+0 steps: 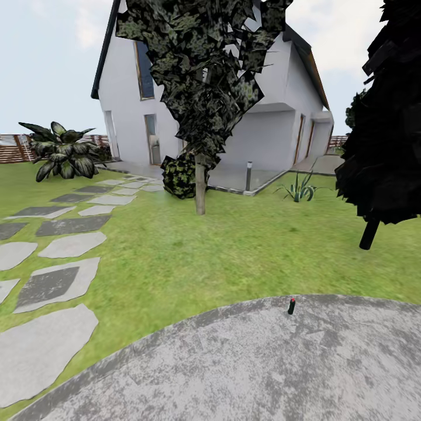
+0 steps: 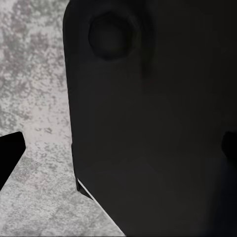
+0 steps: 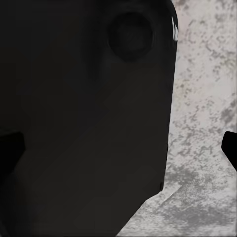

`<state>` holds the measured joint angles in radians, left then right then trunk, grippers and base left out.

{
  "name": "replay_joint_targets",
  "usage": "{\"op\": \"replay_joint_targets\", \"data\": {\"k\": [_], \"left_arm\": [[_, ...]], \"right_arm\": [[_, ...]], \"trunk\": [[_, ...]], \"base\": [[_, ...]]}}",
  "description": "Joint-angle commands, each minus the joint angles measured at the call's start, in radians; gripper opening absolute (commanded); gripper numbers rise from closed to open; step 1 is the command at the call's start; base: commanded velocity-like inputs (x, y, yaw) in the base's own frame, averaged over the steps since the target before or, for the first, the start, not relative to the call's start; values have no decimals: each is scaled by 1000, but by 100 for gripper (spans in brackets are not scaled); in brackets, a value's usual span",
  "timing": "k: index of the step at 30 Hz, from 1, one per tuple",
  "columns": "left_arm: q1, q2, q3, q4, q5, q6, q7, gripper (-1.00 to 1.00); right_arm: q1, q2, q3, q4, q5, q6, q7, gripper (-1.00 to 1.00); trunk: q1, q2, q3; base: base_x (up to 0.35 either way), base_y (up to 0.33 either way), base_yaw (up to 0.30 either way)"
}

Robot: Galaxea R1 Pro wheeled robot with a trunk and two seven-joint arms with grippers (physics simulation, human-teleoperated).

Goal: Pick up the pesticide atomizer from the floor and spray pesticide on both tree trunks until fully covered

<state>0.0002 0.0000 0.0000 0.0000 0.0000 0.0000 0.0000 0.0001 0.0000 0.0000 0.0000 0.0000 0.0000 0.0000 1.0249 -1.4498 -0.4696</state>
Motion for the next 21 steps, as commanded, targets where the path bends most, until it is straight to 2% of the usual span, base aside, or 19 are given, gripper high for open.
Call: {"op": "replay_joint_targets", "data": {"k": [1,4,14,21], "left_arm": [[1,6,0,-6,6,0,4,100],[-1,9,-1,-15,7,0,5,100],[-19,34,4,-60,15,-2,7,100],[-25,36,42,-99,15,-2,6,100]], "right_arm": [[-3,6,4,-6,5,-2,-5,100],[-3,23,4,-21,5,-2,-5,100],[-3,18,2,-68,5,-23,-5,100],[-3,-20,0,-107,5,-62,-5,100]], "trunk": [[0,0,0],[0,0,0],[0,0,0],[0,0,0]], "base": [[0,0,0],[0,0,0],[0,0,0],[0,0,0]]}}
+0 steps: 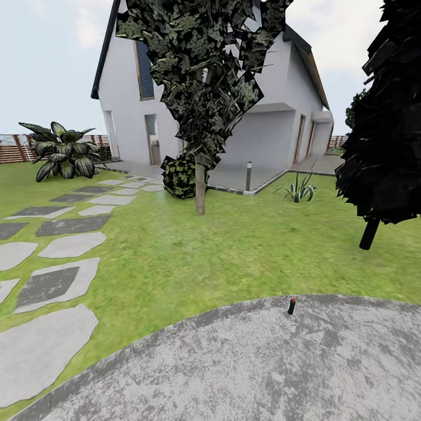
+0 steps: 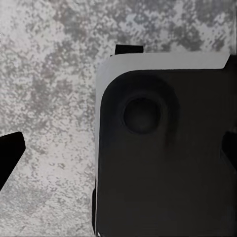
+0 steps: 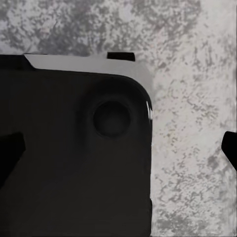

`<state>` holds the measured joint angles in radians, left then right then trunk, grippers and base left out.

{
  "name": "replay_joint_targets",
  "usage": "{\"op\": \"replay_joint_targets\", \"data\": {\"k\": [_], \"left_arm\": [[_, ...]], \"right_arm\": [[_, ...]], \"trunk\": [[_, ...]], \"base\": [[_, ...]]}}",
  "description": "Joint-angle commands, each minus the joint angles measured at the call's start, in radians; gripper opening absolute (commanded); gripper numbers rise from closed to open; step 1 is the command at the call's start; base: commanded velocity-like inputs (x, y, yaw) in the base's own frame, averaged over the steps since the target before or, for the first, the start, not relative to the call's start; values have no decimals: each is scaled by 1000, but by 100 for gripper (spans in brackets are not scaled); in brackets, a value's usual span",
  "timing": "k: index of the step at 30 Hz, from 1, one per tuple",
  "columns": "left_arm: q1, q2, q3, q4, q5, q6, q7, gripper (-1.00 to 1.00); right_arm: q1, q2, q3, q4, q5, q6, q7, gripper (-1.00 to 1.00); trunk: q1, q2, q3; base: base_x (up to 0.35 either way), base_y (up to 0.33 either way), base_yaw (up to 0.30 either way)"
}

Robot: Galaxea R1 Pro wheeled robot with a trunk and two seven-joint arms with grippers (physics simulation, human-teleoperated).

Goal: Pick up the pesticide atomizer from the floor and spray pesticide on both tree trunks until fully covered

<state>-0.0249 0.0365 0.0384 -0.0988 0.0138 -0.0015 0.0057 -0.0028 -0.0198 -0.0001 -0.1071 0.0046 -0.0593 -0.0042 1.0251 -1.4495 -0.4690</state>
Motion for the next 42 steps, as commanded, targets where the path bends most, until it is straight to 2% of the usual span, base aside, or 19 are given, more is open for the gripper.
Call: {"op": "replay_joint_targets", "data": {"k": [1,5,14,15,18,23,25,26,29,35,42], "left_arm": [[-2,-1,6,-6,1,0,1,100],[-22,0,9,-29,0,-1,0,100],[-74,-9,10,-80,1,2,1,100],[-197,-10,9,-263,0,1,1,100],[-227,-6,5,-265,-1,-1,-5,100],[-233,4,8,-265,0,-26,-13,100],[-230,8,12,-260,0,-102,-8,100],[-229,13,13,-255,1,-167,-3,100],[-229,17,13,-250,1,-221,-1,100],[-229,18,12,-248,2,-246,-1,100],[-228,26,14,-246,3,-250,3,100]], "right_arm": [[0,-6,0,-6,0,-9,0,100],[-1,-28,0,-28,0,-31,0,100],[-9,-30,-1,-79,-2,-81,0,100],[-13,-30,-1,-476,-2,-175,0,100],[-28,-29,-1,-490,-1,-226,5,100],[-38,-30,1,-484,2,-248,9,100],[-39,-30,1,-471,2,-251,9,100],[-40,-31,-1,-450,1,-253,9,100],[-40,-30,-2,-422,-1,-256,9,100],[-40,-30,1,-409,0,-257,9,100],[-40,-29,2,-407,1,-258,9,100]], "trunk": [[0,0,-1],[0,0,-1],[0,0,-1],[0,0,-1],[0,0,-1],[0,0,-1],[0,0,-1],[0,0,-1],[0,0,-1],[0,0,-1],[0,0,-1]], "base": [[0,0,0],[0,0,0],[0,0,0],[0,0,0],[0,0,0],[0,0,0],[0,0,0],[0,0,0],[0,0,0],[30,0,0],[294,0,0]]}}
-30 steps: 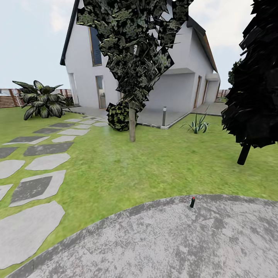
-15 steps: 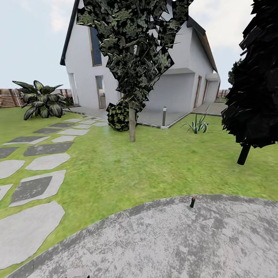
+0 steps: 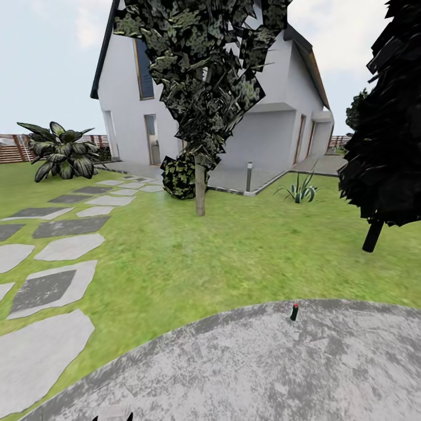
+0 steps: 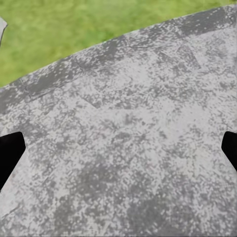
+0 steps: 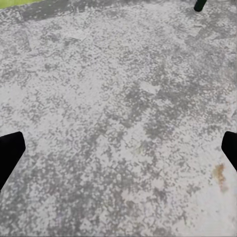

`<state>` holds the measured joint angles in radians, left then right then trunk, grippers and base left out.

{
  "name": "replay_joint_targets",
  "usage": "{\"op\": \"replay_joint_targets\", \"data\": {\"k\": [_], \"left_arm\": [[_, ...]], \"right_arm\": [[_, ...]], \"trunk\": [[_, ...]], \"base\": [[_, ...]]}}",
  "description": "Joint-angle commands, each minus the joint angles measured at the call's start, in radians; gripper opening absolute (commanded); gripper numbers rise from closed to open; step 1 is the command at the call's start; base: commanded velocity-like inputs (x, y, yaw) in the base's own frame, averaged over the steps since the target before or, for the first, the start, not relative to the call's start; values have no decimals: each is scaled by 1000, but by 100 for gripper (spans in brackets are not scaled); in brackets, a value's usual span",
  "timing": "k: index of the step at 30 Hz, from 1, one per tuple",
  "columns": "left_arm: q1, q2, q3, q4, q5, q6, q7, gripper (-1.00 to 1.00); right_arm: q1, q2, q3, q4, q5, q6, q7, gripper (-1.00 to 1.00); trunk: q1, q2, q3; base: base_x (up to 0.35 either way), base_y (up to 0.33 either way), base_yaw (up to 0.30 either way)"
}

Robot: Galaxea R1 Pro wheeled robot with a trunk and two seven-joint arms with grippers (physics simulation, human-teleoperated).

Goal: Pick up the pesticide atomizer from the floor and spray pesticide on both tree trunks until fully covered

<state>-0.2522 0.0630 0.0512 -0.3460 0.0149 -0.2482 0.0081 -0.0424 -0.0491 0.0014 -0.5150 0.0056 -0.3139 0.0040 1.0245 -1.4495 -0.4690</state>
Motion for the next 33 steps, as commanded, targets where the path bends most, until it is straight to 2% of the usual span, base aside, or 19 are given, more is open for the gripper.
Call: {"op": "replay_joint_targets", "data": {"k": [1,19,29,33], "left_arm": [[0,0,1,1,1,-3,1,100],[-1,-6,-2,19,2,-6,-2,100],[-1,-6,-2,19,2,-6,-2,100],[0,-6,-2,19,1,-6,-2,100]], "right_arm": [[-1,0,0,1,1,-3,0,100],[-1,3,0,4,1,-4,-5,100],[-1,3,0,6,1,-4,-6,100],[-1,3,0,6,1,-4,-6,100]], "trunk": [[1,0,-1],[1,0,-1],[1,0,-1],[1,0,-1]], "base": [[331,0,0],[337,-6,0],[309,-121,-7],[287,-156,-203]]}}
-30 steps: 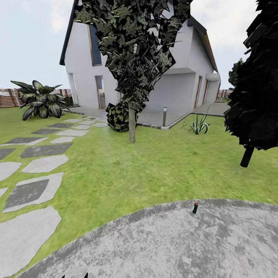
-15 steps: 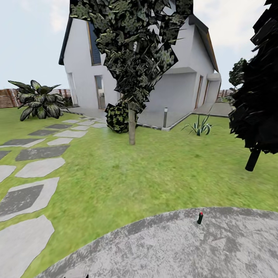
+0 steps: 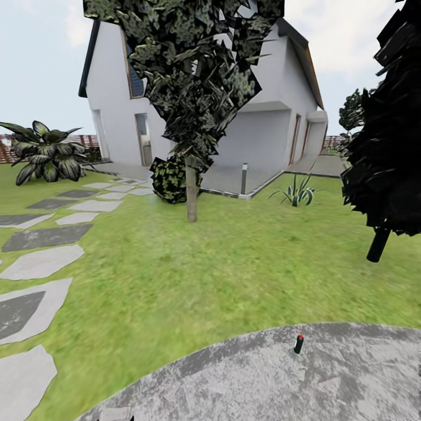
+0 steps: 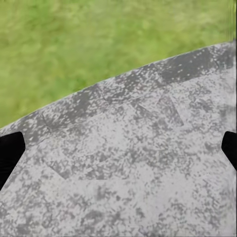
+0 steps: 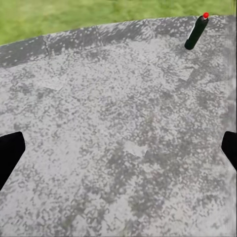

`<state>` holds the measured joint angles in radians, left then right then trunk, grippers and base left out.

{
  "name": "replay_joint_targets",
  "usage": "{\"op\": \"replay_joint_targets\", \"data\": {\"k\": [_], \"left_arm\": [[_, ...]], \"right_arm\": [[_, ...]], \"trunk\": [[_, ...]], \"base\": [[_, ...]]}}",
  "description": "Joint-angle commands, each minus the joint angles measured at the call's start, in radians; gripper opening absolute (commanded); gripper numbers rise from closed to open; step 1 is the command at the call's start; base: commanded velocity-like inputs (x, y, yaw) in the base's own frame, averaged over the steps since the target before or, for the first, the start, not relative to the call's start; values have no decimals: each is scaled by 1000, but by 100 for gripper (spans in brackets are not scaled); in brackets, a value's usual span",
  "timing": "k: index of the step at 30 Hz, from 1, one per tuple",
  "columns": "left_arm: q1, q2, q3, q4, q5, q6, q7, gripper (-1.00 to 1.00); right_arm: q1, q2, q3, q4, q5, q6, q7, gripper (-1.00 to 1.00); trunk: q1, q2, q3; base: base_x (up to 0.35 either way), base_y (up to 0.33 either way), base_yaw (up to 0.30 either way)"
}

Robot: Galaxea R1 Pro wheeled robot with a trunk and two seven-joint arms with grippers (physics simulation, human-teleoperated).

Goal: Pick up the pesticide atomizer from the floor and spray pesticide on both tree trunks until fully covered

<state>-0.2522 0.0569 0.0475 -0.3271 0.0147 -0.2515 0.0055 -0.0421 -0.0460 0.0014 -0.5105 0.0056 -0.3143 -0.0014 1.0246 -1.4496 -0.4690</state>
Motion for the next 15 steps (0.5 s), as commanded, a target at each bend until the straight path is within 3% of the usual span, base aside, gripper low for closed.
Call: {"op": "replay_joint_targets", "data": {"k": [1,15], "left_arm": [[0,0,2,0,1,-3,1,100],[0,-2,2,0,1,-3,1,100]], "right_arm": [[-1,0,0,1,1,-3,0,100],[-1,0,0,1,1,-3,-1,100]], "trunk": [[0,0,-1],[0,0,-1]], "base": [[273,-173,-272],[242,-197,-296]]}}
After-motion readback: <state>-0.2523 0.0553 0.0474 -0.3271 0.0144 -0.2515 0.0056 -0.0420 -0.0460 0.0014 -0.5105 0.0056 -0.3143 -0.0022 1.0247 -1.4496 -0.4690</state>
